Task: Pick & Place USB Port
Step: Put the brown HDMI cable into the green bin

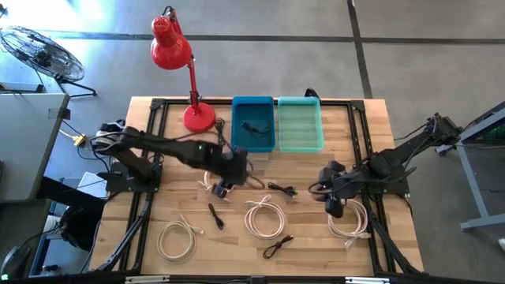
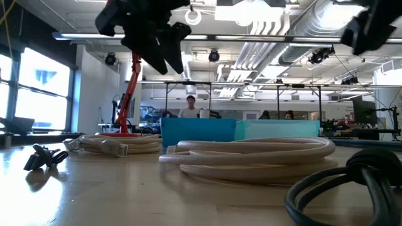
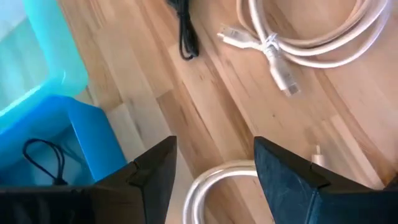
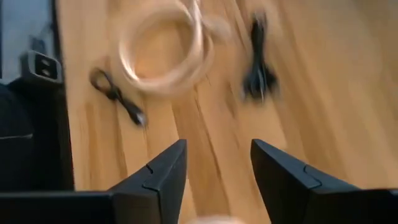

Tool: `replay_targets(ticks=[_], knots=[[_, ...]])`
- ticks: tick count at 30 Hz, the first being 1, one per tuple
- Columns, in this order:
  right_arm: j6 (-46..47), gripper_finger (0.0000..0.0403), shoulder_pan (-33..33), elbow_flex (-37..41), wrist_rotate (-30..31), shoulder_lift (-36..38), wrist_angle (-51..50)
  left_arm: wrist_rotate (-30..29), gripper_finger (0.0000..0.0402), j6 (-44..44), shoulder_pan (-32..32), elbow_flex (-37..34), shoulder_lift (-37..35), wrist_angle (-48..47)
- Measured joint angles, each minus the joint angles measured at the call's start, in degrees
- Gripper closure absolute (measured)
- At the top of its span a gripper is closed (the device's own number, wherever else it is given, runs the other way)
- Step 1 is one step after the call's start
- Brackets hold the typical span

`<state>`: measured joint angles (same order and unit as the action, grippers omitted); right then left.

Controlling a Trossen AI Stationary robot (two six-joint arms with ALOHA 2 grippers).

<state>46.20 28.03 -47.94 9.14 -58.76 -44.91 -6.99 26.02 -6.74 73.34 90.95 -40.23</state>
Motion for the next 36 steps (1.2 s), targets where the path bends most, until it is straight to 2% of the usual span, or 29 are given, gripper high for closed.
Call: replay_targets(ticks=[4, 9, 19, 31, 36], knots=[[9.0, 0.0241, 0.5, 0.0, -3.5, -0.6, -5.7, -4.9, 0.0195, -2.7, -3.5, -0.1, 0.5, 0.3], [19.4, 0.0249, 3.0, 0.0, -7.1, -3.1, -10.6, -7.4, 0.0195, -3.8, -5.8, 0.0, 0.4, 2.6], [34.4, 0.0249, 11.7, 0.0, -12.7, -15.0, -10.4, -9.3, 0.0195, -4.1, -6.0, 0.0, 0.4, 2.8], [35.9, 0.0249, 15.5, 0.0, -16.6, -31.6, 0.3, -9.3, 0.0195, -7.1, -6.0, 0.0, 0.4, 2.9], [30.8, 0.0251, 15.2, -0.6, -17.9, -38.0, 1.2, -9.2, 0.0195, -7.6, -6.0, 0.0, 0.4, 3.5]])
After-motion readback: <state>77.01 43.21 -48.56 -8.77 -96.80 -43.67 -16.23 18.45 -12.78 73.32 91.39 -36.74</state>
